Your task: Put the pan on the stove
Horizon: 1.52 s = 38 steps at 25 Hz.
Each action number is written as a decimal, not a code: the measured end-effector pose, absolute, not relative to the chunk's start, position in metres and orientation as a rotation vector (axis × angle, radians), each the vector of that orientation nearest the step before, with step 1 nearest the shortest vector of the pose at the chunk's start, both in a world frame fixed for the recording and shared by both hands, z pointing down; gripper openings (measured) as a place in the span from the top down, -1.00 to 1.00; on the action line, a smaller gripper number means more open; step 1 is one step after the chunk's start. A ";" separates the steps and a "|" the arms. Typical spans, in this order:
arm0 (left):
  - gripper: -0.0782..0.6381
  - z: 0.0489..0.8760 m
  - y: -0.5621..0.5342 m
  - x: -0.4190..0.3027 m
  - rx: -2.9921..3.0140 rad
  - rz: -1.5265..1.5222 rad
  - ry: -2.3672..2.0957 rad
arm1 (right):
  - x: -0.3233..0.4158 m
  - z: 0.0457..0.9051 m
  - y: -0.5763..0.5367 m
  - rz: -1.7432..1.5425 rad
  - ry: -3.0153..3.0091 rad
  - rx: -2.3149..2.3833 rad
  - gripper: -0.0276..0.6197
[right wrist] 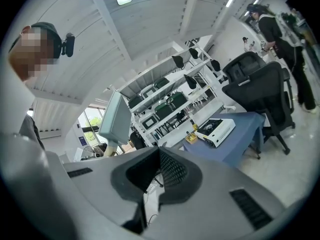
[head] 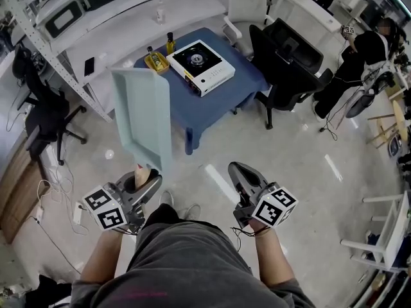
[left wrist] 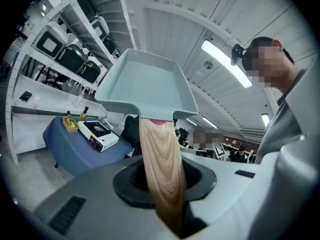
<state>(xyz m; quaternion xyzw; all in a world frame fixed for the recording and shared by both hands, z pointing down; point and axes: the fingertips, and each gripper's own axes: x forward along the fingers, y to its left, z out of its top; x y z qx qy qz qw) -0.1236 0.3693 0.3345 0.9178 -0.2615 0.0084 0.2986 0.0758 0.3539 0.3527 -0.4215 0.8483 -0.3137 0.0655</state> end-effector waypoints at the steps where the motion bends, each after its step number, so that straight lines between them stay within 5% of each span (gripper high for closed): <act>1: 0.55 0.335 0.368 -0.122 2.439 0.024 -0.696 | 0.077 0.353 0.353 -0.949 2.557 -1.271 0.91; 19: 0.55 0.337 0.316 -0.110 2.456 0.000 -0.700 | 0.103 0.366 0.314 -0.970 2.511 -1.314 0.91; 38: 0.55 0.361 0.150 -0.146 2.432 0.052 -0.632 | 0.052 0.382 0.154 -1.056 2.481 -1.356 0.91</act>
